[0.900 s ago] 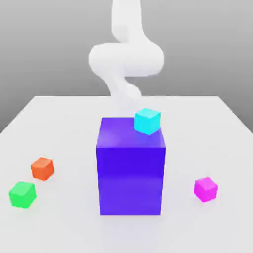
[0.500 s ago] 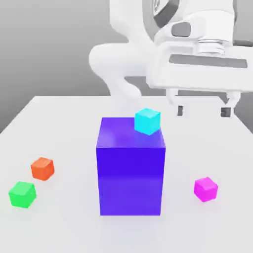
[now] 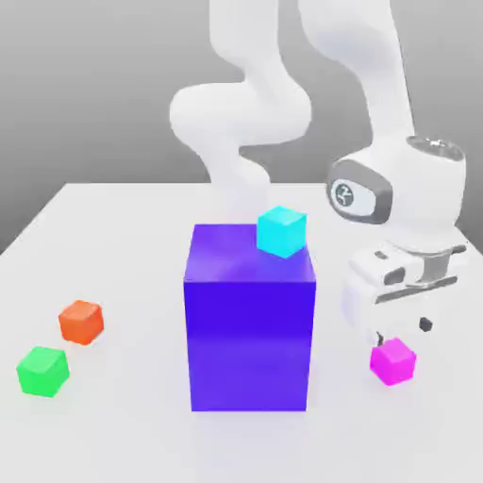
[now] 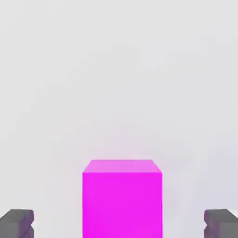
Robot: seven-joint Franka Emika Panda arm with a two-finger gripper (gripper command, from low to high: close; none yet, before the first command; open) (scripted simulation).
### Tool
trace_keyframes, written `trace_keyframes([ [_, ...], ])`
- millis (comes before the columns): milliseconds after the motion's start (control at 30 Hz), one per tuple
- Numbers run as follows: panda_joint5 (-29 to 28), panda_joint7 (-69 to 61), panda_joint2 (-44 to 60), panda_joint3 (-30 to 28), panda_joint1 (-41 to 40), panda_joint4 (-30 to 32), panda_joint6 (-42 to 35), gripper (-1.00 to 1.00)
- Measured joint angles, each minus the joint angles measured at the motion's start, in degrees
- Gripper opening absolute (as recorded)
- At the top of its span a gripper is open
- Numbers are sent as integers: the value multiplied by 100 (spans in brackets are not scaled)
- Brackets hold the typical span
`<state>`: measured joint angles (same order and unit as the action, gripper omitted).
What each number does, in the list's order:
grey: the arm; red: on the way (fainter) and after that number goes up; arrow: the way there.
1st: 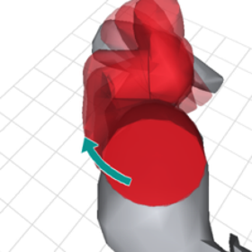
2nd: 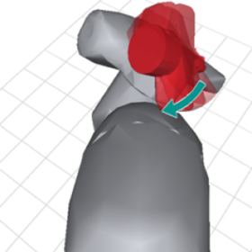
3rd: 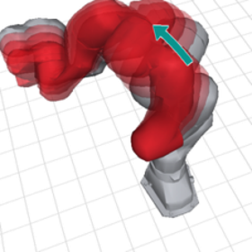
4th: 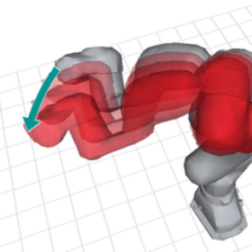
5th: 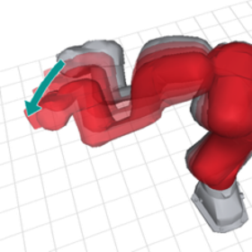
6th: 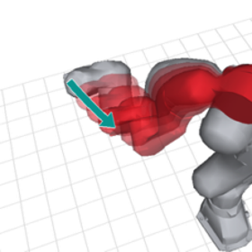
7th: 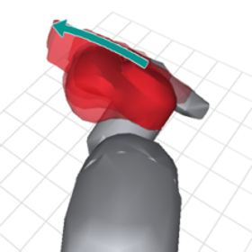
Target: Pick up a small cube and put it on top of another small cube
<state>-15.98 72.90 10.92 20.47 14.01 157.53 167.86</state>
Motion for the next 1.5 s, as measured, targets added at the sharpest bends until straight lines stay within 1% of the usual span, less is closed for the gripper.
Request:
trace_keyframes([
  [167, -749, 568, 630, -943, 769, -153, 468, 0],
  [200, -820, 619, 737, -1129, 938, -174, 552, -100],
  [367, -830, 629, 737, -1129, 937, -174, 560, -100],
  [400, -886, 672, 792, -1216, 1011, -186, 603, -100],
  [467, -770, 586, 675, -1037, 860, -161, 514, -100],
  [633, 17, -5, 79, -260, 267, -15, 85, -100],
  [800, 885, -664, -552, 183, 22, 152, -372, -100],
  [867, 817, -618, -863, 151, -57, 124, -516, -100],
  [967, 473, -386, -1387, 87, -278, -3, -713, -100],
  [1033, 343, -526, -1738, -173, -611, -150, -898, -100],
  [1100, 388, -895, -1853, -555, -904, -261, -1029, -100],
  [1300, 842, -2288, -1610, -1735, -1795, -451, -1242, -100],
  [1400, 1115, -3092, -1406, -2264, -2642, -566, -1362, -100],
  [1500, 1375, -3895, -1186, -2673, -3387, -685, -1487, -100],
])
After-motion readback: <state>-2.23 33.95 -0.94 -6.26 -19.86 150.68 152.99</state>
